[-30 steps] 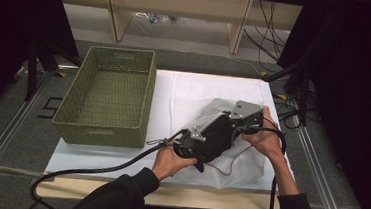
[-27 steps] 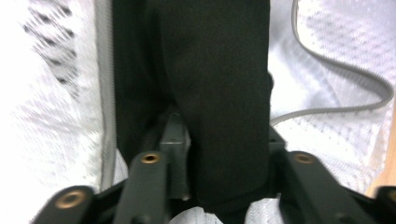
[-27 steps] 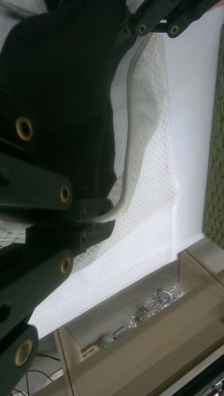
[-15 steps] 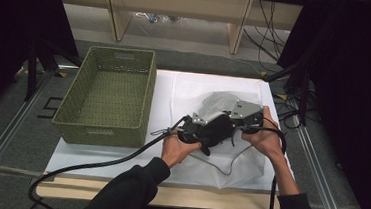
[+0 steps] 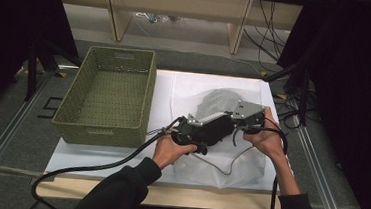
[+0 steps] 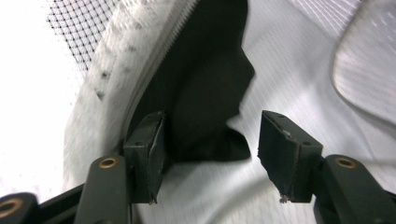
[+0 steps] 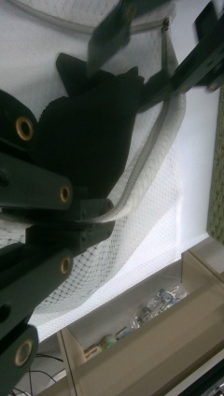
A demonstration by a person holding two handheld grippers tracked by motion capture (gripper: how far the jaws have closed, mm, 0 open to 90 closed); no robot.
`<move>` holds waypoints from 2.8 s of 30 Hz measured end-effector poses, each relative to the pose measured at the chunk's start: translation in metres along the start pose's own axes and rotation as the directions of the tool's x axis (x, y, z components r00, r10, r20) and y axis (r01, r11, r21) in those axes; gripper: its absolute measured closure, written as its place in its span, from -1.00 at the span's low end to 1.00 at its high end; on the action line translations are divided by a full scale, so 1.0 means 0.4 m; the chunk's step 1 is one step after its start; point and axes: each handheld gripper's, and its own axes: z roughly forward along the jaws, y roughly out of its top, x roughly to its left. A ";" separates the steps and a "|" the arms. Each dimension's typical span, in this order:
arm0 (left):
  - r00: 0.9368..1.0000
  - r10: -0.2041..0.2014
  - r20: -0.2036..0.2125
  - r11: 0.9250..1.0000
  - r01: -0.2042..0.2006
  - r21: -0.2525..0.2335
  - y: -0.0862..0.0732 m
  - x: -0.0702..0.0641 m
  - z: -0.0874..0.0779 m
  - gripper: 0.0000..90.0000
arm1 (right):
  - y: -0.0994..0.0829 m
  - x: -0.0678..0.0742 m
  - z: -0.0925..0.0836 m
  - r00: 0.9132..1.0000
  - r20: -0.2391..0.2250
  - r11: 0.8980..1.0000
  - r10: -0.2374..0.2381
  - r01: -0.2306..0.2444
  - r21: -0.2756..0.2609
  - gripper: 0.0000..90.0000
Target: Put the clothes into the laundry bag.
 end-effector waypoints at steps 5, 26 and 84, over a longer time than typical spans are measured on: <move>0.996 -0.011 0.083 1.000 0.011 0.001 -0.021 -0.006 0.002 0.26 | -0.004 -0.002 0.001 1.000 0.006 1.000 0.007 -0.007 0.001 0.98; 0.988 -0.150 0.026 0.986 0.151 -0.067 0.010 0.052 0.107 0.87 | -0.006 0.007 0.007 1.000 -0.015 1.000 0.003 -0.002 0.017 0.98; 0.991 -0.120 0.055 0.991 0.123 -0.062 -0.243 0.057 -0.310 -0.40 | -0.152 0.182 0.088 0.970 -0.242 0.974 0.021 0.036 0.225 0.80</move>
